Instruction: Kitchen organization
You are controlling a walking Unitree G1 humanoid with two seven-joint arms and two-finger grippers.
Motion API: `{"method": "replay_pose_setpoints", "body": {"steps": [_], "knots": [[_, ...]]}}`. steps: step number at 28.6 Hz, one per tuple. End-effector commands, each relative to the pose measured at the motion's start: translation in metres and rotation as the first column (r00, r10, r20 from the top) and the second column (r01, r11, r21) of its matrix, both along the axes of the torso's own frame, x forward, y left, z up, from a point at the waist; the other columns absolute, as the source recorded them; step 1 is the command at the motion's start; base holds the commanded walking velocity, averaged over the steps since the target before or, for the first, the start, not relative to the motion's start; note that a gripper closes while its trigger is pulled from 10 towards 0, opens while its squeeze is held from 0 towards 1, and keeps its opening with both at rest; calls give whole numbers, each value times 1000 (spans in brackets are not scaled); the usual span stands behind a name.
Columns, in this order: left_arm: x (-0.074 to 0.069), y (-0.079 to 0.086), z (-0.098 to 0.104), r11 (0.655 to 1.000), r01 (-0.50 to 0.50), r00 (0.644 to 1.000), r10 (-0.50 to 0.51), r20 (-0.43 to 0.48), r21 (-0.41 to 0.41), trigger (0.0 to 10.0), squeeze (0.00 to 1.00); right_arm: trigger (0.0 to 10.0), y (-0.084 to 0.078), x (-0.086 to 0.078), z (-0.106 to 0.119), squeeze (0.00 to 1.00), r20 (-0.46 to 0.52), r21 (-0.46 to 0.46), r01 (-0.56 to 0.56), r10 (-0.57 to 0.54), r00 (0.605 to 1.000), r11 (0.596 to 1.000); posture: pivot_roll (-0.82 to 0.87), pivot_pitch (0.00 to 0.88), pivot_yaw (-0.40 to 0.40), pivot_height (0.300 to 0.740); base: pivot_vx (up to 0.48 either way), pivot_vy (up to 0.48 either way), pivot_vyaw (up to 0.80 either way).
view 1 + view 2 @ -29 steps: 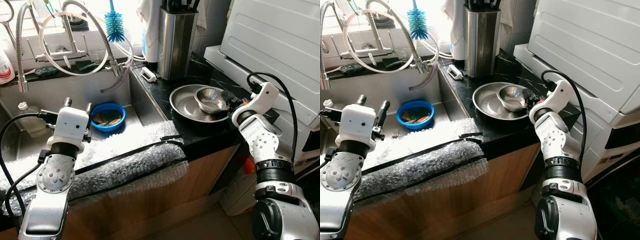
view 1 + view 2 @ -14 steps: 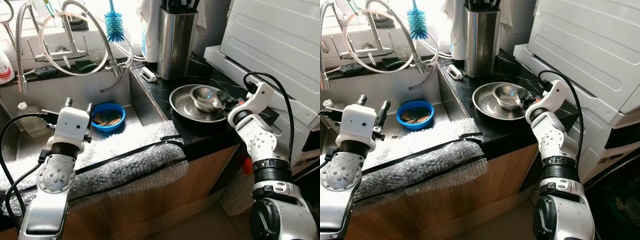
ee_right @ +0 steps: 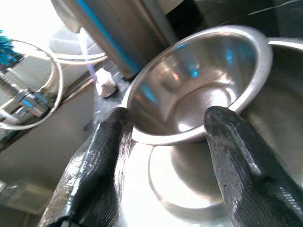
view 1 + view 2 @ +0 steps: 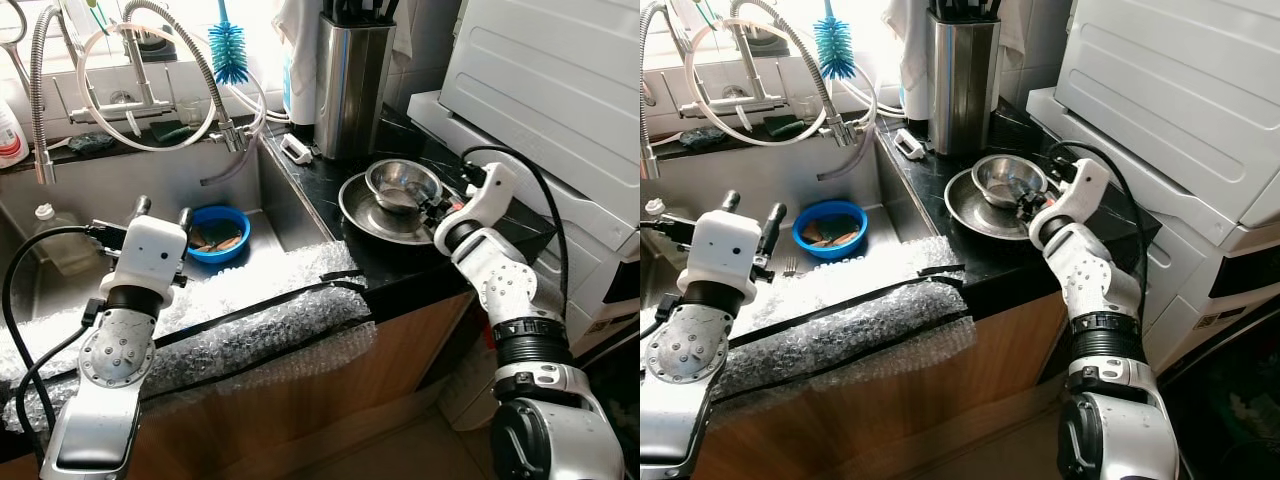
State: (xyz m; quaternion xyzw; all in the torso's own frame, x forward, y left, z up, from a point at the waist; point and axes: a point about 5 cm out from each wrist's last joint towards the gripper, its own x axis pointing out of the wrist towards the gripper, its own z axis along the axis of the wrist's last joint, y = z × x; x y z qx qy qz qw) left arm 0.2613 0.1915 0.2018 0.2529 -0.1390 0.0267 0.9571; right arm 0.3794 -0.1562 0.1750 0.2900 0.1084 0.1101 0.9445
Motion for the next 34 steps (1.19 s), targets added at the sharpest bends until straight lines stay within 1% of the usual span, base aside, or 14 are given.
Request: {"method": "replay_pose_setpoints", "body": {"steps": [1,4,7,16,19,22,24,26,28,30,31,32,33,34], "knots": [[1,0,-2,1000,-1,1000,2,-10,15,10000,0,10000,5,0,7,0,25,-7,-26,26,999,1000,-5,0,-60,740,0,0,0],[1,0,-1,1000,-3,1000,3,-7,15,10000,0,10000,13,-1,12,0,60,-9,-64,65,996,998,-5,0,-60,740,0,0,0],[1,0,-1,1000,-3,1000,3,-6,14,10000,0,10000,11,0,15,0,77,3,-40,40,996,999,-5,0,-62,740,0,0,0],[1,-1,0,1000,-3,1000,3,-1,11,10000,0,10000,-15,4,29,0,119,27,109,-112,987,994,-8,0,-67,740,0,0,0],[2,-1,0,1000,-1,1000,1,1,10,10000,0,10000,-32,5,34,0,125,7,224,-223,967,975,-8,0,-66,740,0,0,0],[2,-2,0,1000,4,1000,-4,2,11,10000,0,10000,-37,6,35,0,110,2,253,-251,962,968,-11,0,-64,740,0,0,0],[2,-2,0,1000,6,1000,-6,1,11,10000,0,10000,-36,7,30,0,77,-27,225,-222,972,974,-12,0,-63,740,0,0,0],[3,-2,0,1000,5,1000,-5,1,9,10000,0,10000,-34,7,27,0,90,-136,174,-163,983,975,-12,0,-63,740,0,0,0],[3,-2,0,1000,4,1000,-4,1,9,10000,0,10000,-33,7,28,0,124,-265,150,-120,985,953,-12,0,-64,740,0,0,0],[3,-3,0,1000,6,1000,-6,1,8,10000,0,10000,-29,8,31,0,148,-312,77,-32,988,947,-14,0,-65,740,0,0,0],[3,-4,0,1000,7,1000,-7,1,7,10000,0,10000,-27,8,33,0,168,-389,33,36,985,921,-15,0,-65,740,0,0,0],[3,-4,0,1000,7,1000,-7,1,7,10000,0,10000,-27,8,33,0,168,-389,33,36,985,921,-15,0,-65,740,0,0,0],[3,-4,0,1000,7,1000,-7,1,5,10000,0,10000,-25,8,33,0,176,-469,3,90,980,883,-13,0,-66,740,0,0,0],[3,-4,0,1000,7,1000,-7,1,5,10000,0,10000,-25,8,32,0,174,-512,-7,112,978,859,-13,0,-66,740,0,0,0]]}}
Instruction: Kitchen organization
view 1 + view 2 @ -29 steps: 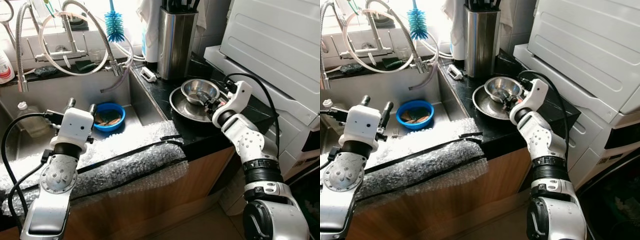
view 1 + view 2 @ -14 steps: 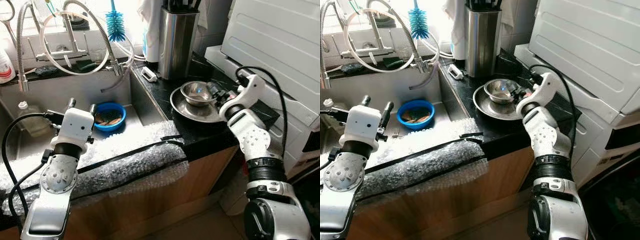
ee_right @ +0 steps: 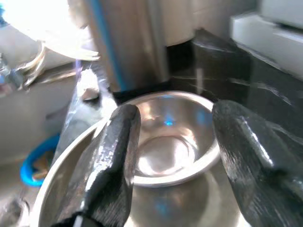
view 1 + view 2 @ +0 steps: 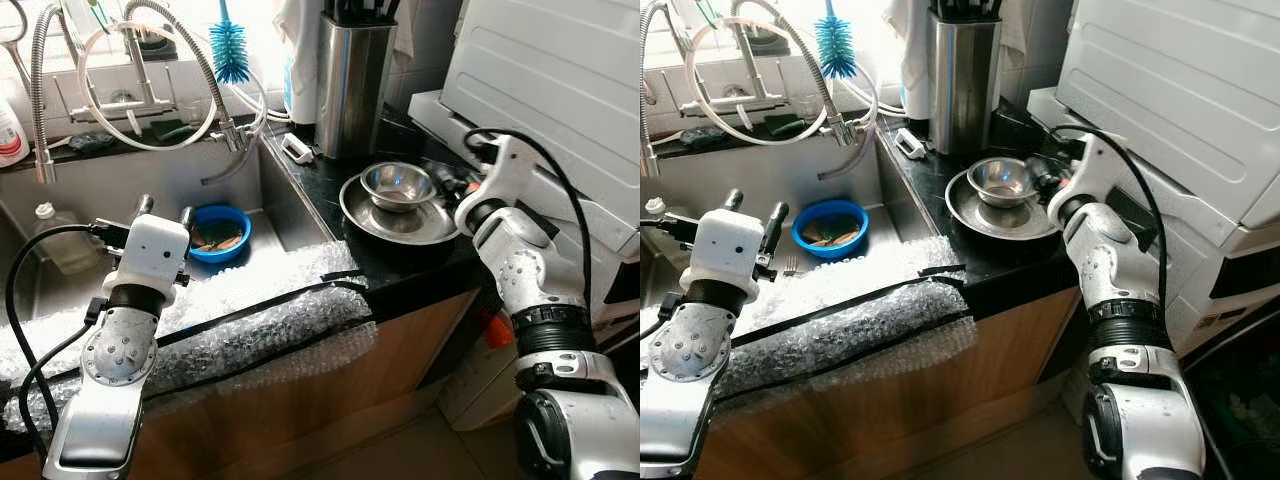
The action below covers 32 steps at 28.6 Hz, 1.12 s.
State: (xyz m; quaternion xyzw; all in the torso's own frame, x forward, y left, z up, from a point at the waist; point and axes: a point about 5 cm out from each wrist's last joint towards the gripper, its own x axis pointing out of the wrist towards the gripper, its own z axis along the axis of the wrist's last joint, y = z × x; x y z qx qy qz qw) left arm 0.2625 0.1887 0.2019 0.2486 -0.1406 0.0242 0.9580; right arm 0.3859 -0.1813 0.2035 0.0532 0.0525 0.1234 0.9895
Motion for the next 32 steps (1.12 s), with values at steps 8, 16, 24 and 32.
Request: {"method": "replay_pose_setpoints", "body": {"steps": [8,16,24,32], "knots": [[2,0,1,1000,1,1000,-1,-3,14,10000,0,10000,-6,4,3,0,22,-322,-99,112,993,941,-12,0,-62,740,0,0,0],[3,-1,0,1000,7,1000,-7,-4,13,10000,0,10000,-4,3,1,0,-26,-494,-264,289,957,828,-13,0,-60,740,0,0,0],[3,-1,1,1000,9,1000,-9,-2,14,10000,0,10000,-9,7,3,0,-51,-538,-313,341,939,783,-11,0,-56,740,0,0,0],[4,-1,2,1000,12,1000,-12,-2,14,10000,0,10000,-14,13,3,0,-72,-559,-298,313,947,774,-3,0,-54,740,0,0,0]]}}
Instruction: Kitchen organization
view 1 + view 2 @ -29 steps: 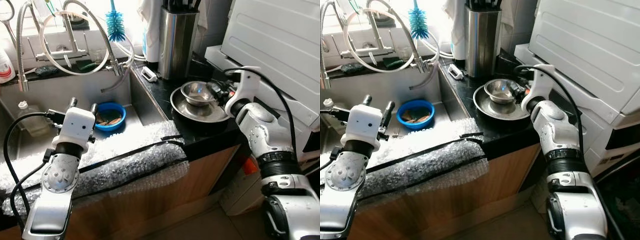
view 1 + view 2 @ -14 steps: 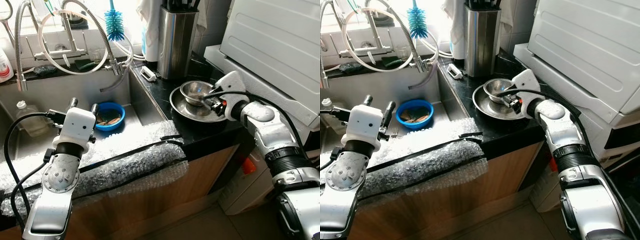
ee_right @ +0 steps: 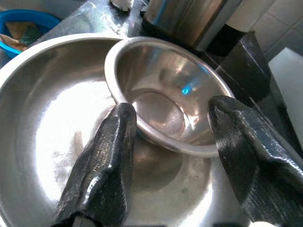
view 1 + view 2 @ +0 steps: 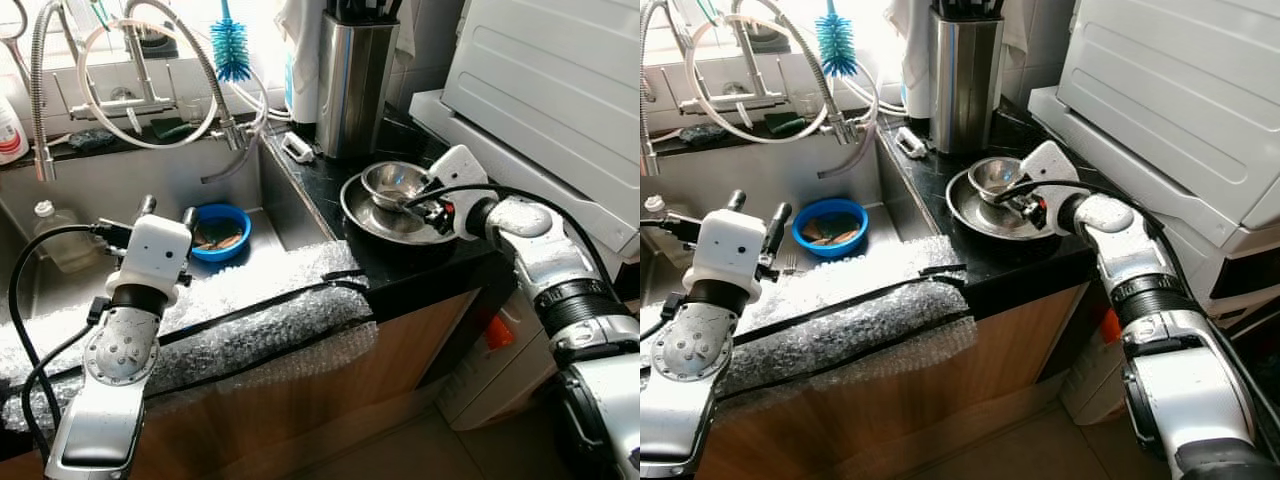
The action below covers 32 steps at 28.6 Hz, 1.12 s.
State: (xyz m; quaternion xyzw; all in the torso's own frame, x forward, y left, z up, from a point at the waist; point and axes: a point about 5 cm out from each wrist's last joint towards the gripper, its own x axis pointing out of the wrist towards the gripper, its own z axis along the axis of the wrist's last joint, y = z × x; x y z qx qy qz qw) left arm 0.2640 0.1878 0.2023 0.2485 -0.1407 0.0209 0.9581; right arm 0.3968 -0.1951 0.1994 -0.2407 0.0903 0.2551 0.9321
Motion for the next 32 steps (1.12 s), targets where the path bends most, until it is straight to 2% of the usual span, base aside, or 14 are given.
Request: {"method": "replay_pose_setpoints", "body": {"steps": [1,5,6,7,8,17,18,21,29,32], "knots": [[3,0,2,1000,5,1000,-5,1,14,10000,0,10000,1,2,7,0,14,-19,-35,36,999,999,-3,0,-54,740,0,0,0],[3,1,4,1000,2,1000,-2,7,15,10000,0,10000,5,2,8,0,18,-26,-67,67,998,997,2,0,-55,740,0,0,0],[3,1,4,1000,2,1000,-2,7,16,10000,0,10000,7,2,7,294,10,-29,-83,83,997,996,1,0,-54,740,0,0,0],[3,1,4,1000,2,1000,-2,7,16,10000,0,10000,7,2,7,294,7,-32,-88,88,996,996,2,0,-55,740,0,0,0],[3,1,4,1000,1,1000,-1,7,16,10000,0,10000,8,2,6,1000,1,-30,-95,95,995,995,1,0,-54,740,0,0,0],[4,0,3,1000,6,1000,-6,2,9,10000,0,10000,7,2,4,1000,-25,-81,-138,136,990,987,-1,0,-51,740,0,0,0],[4,0,3,1000,7,1000,-7,1,9,10000,0,10000,7,2,4,0,-24,-94,-135,134,991,986,-3,0,-52,740,0,0,0],[4,-1,2,1000,8,1000,-8,1,9,10000,0,10000,6,2,4,0,-23,-96,-126,124,992,987,-2,0,-53,740,0,0,0],[4,-1,2,1000,4,1000,-4,4,3,10000,0,10000,0,4,-1,0,-24,-185,-64,60,998,981,6,0,-58,740,0,0,0],[3,-1,2,1000,3,1000,-3,4,3,10000,0,10000,-1,6,0,0,-11,-181,-37,35,999,983,6,0,-58,740,0,0,0]]}}
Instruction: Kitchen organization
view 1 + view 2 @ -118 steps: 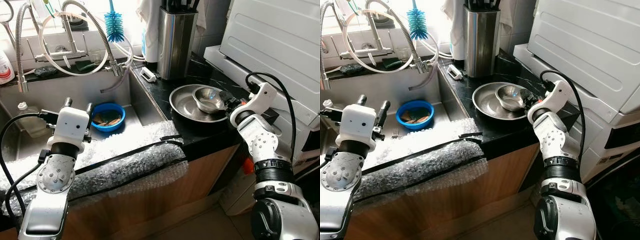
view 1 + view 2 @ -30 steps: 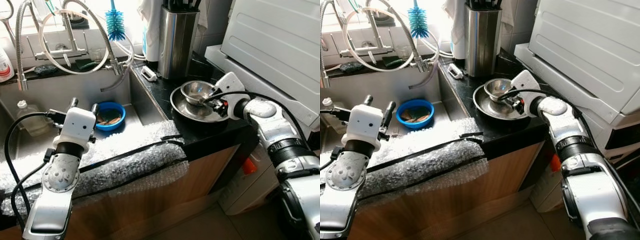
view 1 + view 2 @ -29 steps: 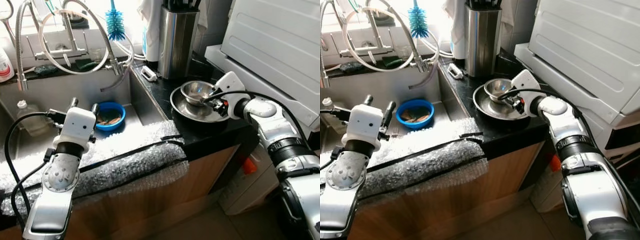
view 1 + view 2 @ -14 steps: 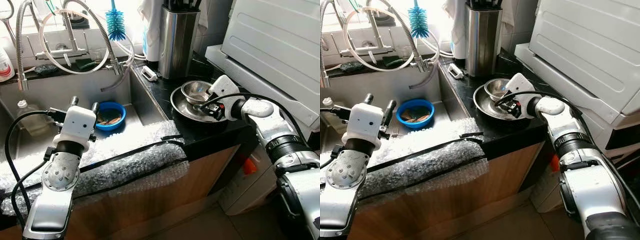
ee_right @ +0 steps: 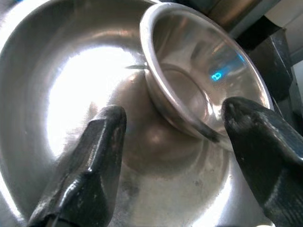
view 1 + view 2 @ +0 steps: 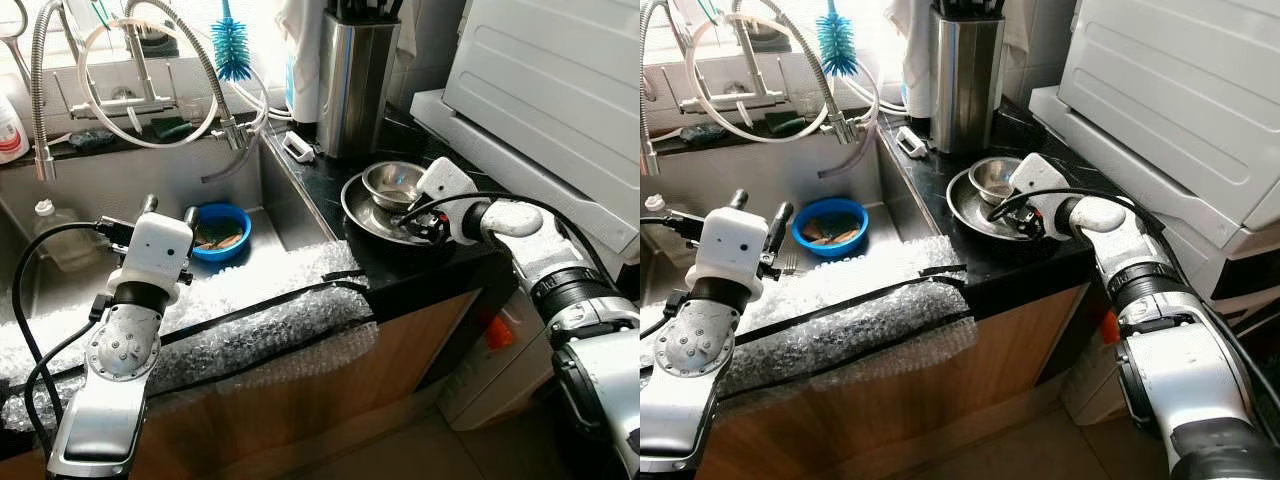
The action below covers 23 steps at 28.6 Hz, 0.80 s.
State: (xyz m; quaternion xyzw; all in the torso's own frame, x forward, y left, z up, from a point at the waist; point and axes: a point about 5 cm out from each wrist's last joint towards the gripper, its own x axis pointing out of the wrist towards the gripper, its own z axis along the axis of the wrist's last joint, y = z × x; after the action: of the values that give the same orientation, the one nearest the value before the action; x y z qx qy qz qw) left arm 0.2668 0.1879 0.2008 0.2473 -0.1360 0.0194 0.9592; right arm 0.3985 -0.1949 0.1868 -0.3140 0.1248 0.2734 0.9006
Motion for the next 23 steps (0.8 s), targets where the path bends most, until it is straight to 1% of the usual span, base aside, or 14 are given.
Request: {"method": "replay_pose_setpoints", "body": {"steps": [1,6,7,8,9,12,20,23], "knots": [[0,-1,4,1000,2,1000,-2,14,5,10000,0,10000,-2,5,14,0,51,-15,34,-33,998,999,10,0,-59,740,0,0,0],[0,-1,4,1000,0,1000,0,18,6,10000,0,10000,-3,8,18,0,93,-12,88,-87,992,996,12,0,-62,740,0,0,0],[0,-1,5,1000,-2,1000,1,20,6,10000,0,5804,-4,8,18,0,100,-14,96,-94,990,995,13,0,-62,740,0,0,0],[0,-1,5,1000,-2,1000,2,21,6,10000,0,4196,-4,9,19,0,108,-16,105,-103,989,994,13,0,-62,740,0,0,0],[0,-1,5,1000,-3,1000,3,22,6,10000,0,0,-4,9,19,0,110,-14,109,-107,988,994,14,0,-61,740,0,0,0],[0,-1,5,1000,-4,1000,4,21,8,10000,0,0,-4,9,17,0,109,-9,120,-119,987,993,16,0,-62,740,0,0,0],[0,-1,3,1000,-1,1000,1,6,9,10000,0,0,2,6,3,0,62,-40,78,-76,995,996,17,0,-62,740,0,0,0],[0,-1,3,1000,0,1000,0,4,12,10000,0,0,2,5,2,0,57,-42,76,-73,996,996,19,0,-61,740,0,0,0]]}}
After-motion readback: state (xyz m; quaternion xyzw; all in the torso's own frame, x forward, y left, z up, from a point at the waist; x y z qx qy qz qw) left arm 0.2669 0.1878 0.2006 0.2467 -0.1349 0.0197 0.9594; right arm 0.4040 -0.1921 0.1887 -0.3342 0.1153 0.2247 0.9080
